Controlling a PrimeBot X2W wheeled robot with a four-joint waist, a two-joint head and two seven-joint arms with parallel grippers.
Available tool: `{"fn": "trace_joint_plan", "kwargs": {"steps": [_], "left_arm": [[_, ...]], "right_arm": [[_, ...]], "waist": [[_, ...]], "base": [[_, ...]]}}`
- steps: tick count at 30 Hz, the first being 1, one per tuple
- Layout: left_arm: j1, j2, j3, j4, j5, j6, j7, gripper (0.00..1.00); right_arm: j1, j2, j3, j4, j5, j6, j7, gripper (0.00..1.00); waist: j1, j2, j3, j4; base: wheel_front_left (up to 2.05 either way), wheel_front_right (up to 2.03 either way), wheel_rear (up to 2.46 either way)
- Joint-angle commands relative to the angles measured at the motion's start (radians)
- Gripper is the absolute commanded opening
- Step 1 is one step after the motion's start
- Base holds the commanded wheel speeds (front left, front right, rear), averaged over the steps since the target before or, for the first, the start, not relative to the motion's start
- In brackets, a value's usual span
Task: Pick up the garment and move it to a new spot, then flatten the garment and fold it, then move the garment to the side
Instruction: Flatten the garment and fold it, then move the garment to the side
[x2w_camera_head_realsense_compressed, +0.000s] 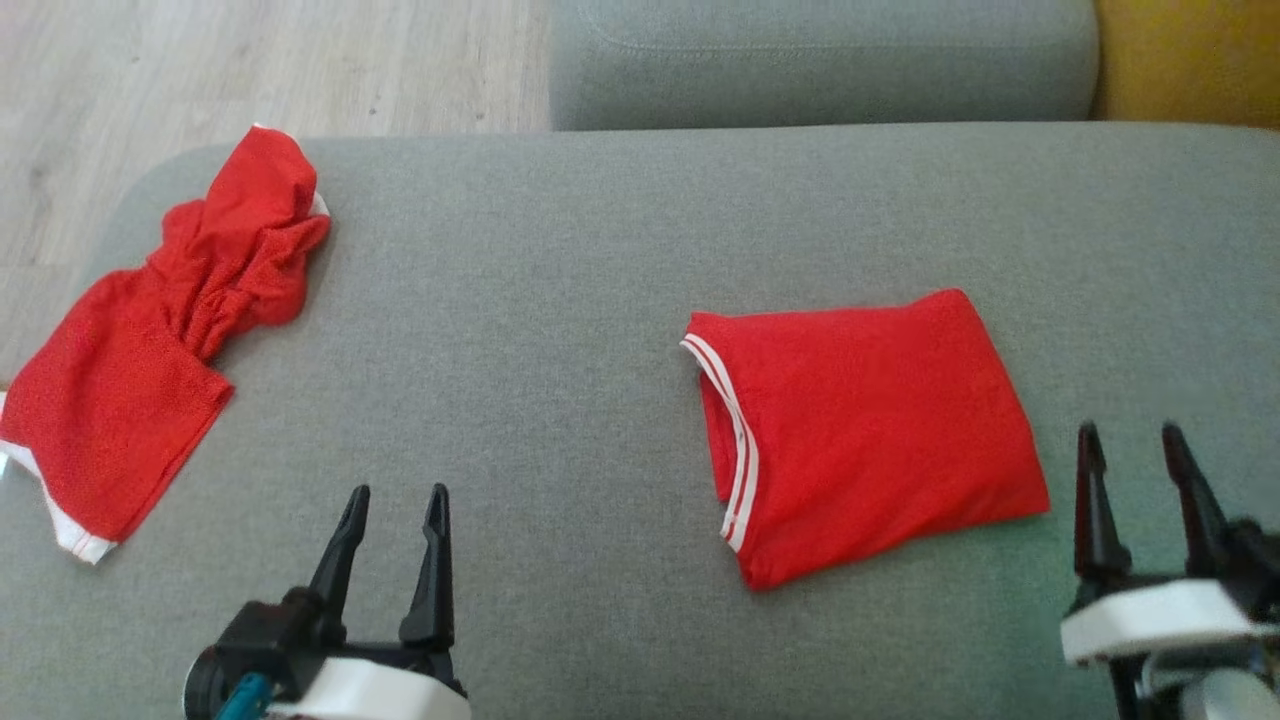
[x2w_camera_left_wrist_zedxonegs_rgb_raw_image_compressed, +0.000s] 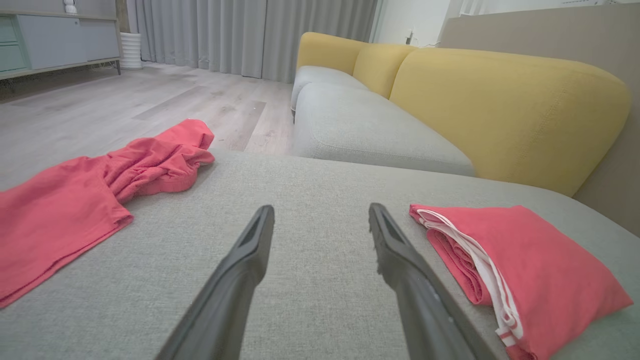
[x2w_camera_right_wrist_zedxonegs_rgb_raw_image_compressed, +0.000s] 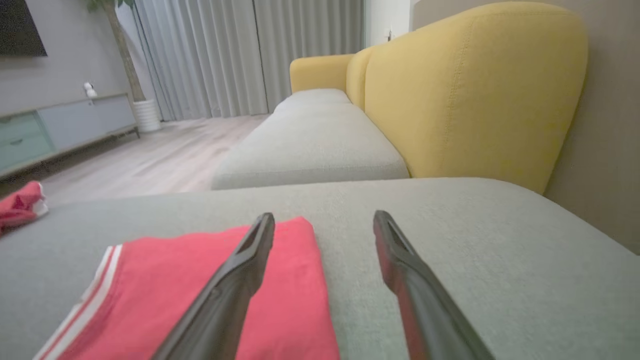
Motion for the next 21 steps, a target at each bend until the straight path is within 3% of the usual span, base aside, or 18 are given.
{"fn": "trace_joint_plan", "kwargs": {"steps": [1, 21], "left_arm": [[-0.004, -0.005, 0.045, -0.018, 0.013, -0.006, -0.012, 1.00], [0.034, -0.005, 0.107, 0.011, 0.039, -0.031, -0.012, 1.00]], "right_arm": [[0.013, -0.020, 0.003, -0.003, -0.044, -0.001, -0.031, 1.00], [0.068, 0.012, -0.015, 0.088, -0.106, -0.001, -0.069, 1.00]], "waist": [[0.0000, 0.0000, -0.016, 0.004], [0.0000, 0.0000, -0.053, 0.016]], "base": [[0.00, 0.00, 0.00], [0.00, 0.00, 0.00]]}}
